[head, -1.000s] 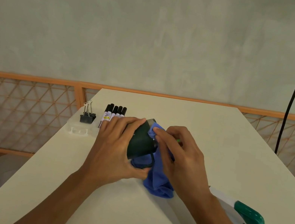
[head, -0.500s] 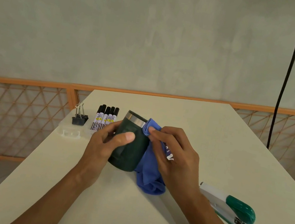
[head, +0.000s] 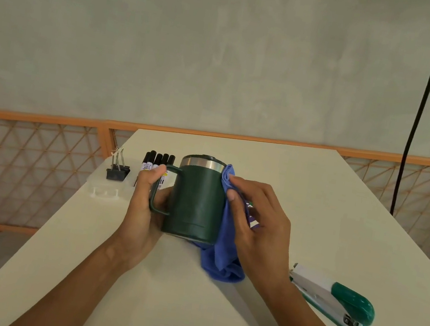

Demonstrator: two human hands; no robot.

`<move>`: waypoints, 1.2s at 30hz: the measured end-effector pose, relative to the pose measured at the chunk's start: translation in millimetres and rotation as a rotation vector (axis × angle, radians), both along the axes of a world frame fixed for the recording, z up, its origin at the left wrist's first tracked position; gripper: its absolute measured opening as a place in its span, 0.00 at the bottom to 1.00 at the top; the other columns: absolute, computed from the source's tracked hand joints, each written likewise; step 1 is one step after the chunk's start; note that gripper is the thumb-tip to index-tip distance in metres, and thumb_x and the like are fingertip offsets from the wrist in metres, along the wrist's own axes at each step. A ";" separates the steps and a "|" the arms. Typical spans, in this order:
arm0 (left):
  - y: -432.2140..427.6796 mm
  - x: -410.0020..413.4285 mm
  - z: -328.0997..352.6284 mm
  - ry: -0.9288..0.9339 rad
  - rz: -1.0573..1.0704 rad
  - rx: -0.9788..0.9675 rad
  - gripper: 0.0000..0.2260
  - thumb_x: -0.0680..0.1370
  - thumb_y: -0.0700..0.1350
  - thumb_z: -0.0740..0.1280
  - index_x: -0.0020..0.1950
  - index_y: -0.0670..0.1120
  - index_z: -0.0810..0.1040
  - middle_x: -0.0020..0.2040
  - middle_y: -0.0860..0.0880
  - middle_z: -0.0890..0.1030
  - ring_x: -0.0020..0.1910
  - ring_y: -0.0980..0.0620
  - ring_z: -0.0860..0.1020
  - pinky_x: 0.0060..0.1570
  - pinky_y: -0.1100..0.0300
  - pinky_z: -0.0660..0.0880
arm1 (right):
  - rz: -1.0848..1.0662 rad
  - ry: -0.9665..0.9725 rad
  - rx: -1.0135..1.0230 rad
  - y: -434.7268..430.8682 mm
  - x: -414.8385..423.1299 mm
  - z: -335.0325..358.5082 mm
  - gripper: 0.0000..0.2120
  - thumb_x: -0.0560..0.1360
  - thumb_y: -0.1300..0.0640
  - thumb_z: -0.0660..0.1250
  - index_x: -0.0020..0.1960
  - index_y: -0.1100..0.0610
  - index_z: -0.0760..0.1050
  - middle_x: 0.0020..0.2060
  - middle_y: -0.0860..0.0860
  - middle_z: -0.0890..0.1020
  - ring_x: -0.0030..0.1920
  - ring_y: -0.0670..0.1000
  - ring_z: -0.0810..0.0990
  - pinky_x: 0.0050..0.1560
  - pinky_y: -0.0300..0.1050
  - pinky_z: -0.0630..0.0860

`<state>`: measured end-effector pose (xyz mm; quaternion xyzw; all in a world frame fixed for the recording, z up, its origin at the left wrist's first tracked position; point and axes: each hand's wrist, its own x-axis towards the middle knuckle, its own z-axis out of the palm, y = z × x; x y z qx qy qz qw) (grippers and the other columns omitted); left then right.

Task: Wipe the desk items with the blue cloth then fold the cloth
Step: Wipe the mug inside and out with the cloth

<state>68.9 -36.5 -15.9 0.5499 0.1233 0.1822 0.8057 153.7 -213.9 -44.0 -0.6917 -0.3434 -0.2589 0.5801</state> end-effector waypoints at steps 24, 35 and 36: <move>25.0 -0.7 4.1 0.078 0.191 0.330 0.16 0.82 0.66 0.60 0.64 0.61 0.78 0.61 0.54 0.85 0.59 0.53 0.84 0.63 0.48 0.80 | 0.096 -0.482 -0.424 13.6 -16.4 -14.4 0.18 0.81 0.66 0.70 0.69 0.54 0.81 0.59 0.52 0.78 0.53 0.52 0.78 0.48 0.46 0.77; 8.5 -3.4 2.7 0.084 0.107 0.489 0.27 0.80 0.72 0.53 0.67 0.61 0.81 0.57 0.58 0.87 0.57 0.60 0.85 0.52 0.60 0.80 | -0.095 -0.429 -0.503 26.4 -16.0 5.2 0.35 0.69 0.69 0.77 0.74 0.55 0.77 0.63 0.53 0.72 0.58 0.54 0.74 0.46 0.48 0.81; 8.7 -3.5 2.8 0.083 0.117 0.487 0.27 0.81 0.71 0.53 0.67 0.60 0.81 0.57 0.56 0.88 0.57 0.59 0.85 0.53 0.59 0.80 | -0.082 -0.439 -0.521 27.2 -17.4 4.3 0.34 0.69 0.69 0.77 0.73 0.54 0.78 0.63 0.53 0.73 0.58 0.54 0.74 0.46 0.48 0.81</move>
